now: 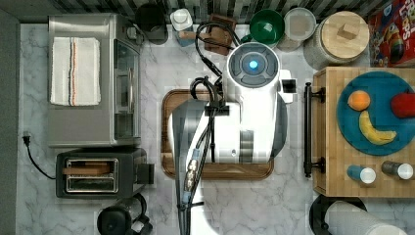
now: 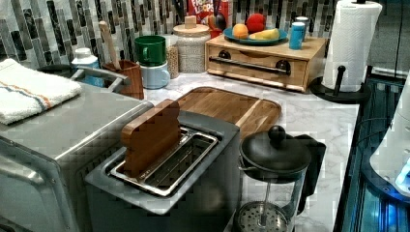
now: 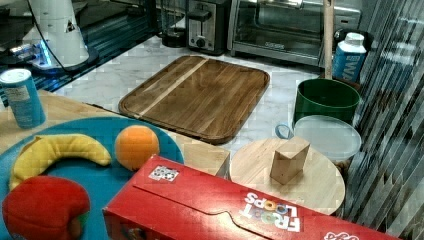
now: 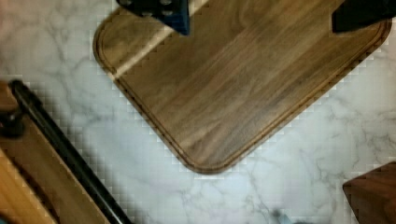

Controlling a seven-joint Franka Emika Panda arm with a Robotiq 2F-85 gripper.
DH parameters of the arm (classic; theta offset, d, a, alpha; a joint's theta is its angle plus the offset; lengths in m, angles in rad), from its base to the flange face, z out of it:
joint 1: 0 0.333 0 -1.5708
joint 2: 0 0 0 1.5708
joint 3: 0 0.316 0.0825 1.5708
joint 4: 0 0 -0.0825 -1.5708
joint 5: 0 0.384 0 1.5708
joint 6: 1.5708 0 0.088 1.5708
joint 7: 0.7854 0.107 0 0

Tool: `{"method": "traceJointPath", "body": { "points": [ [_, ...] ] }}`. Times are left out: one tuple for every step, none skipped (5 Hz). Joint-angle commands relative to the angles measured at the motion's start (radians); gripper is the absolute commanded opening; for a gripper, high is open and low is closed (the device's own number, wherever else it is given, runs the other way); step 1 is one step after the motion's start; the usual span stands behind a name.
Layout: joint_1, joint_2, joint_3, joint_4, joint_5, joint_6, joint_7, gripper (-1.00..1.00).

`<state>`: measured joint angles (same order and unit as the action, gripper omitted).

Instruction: Open the drawer.

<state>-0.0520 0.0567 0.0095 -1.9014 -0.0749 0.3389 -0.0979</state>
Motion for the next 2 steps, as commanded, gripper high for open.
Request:
{"method": "traceJointPath", "body": {
  "points": [
    [-0.002, -0.058, -0.019, -0.246, -0.042, 0.161, -0.385, 1.00],
    [-0.049, -0.068, -0.041, -0.225, -0.051, 0.135, -0.584, 1.00]
  ]
}}
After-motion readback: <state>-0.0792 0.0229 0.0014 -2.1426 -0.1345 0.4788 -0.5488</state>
